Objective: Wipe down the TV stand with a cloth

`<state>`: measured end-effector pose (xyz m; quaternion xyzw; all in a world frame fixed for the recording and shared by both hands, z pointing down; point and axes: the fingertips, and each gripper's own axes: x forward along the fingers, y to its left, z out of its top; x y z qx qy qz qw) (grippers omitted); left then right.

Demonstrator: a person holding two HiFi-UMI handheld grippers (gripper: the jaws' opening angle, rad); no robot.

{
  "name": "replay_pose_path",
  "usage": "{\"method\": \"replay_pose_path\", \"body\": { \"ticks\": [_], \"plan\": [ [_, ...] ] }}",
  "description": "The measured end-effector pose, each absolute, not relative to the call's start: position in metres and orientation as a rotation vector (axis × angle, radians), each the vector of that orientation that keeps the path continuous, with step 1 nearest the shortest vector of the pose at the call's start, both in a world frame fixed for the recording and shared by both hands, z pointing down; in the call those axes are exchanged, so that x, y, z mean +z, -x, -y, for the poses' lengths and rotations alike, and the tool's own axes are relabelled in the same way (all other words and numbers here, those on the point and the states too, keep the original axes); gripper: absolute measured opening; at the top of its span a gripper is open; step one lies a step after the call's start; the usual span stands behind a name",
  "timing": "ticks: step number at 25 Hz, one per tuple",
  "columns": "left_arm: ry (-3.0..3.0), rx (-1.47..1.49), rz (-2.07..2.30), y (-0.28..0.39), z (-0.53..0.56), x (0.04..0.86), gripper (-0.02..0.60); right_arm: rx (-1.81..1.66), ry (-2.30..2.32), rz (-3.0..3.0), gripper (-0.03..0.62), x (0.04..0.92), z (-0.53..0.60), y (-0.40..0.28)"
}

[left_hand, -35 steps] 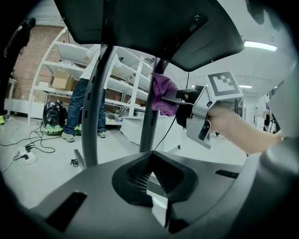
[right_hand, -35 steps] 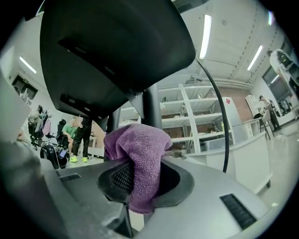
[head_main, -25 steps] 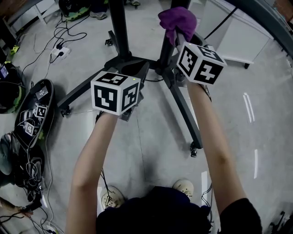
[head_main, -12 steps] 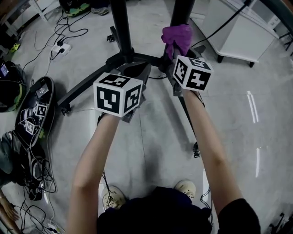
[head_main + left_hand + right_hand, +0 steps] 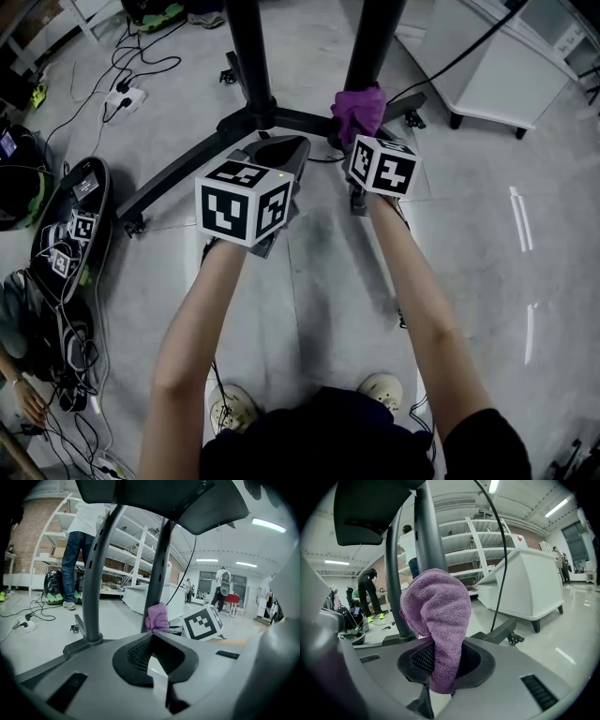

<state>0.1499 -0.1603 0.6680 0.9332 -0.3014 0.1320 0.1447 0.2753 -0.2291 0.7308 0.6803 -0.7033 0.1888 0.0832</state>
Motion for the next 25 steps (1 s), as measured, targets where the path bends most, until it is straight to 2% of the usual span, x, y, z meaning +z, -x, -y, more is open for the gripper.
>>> {"method": "replay_pose_path", "body": {
  "ticks": [6, 14, 18, 25],
  "plan": [
    [-2.671, 0.386, 0.868, -0.149, 0.16, 0.675, 0.005, 0.633, -2.007, 2.067, 0.089, 0.754, 0.23, -0.278],
    [-2.685, 0.377, 0.863, -0.15, 0.154, 0.666, 0.005, 0.622, -2.003, 2.063, 0.089, 0.742, 0.217, -0.282],
    [-2.709, 0.37, 0.863, -0.148, 0.15, 0.655, 0.005, 0.538, -2.027, 2.144, 0.089, 0.702, 0.21, -0.288],
    [-2.74, 0.343, 0.833, -0.156, 0.144, 0.628, 0.005, 0.294, -2.114, 2.353, 0.089, 0.573, 0.202, -0.296]
  ]
}}
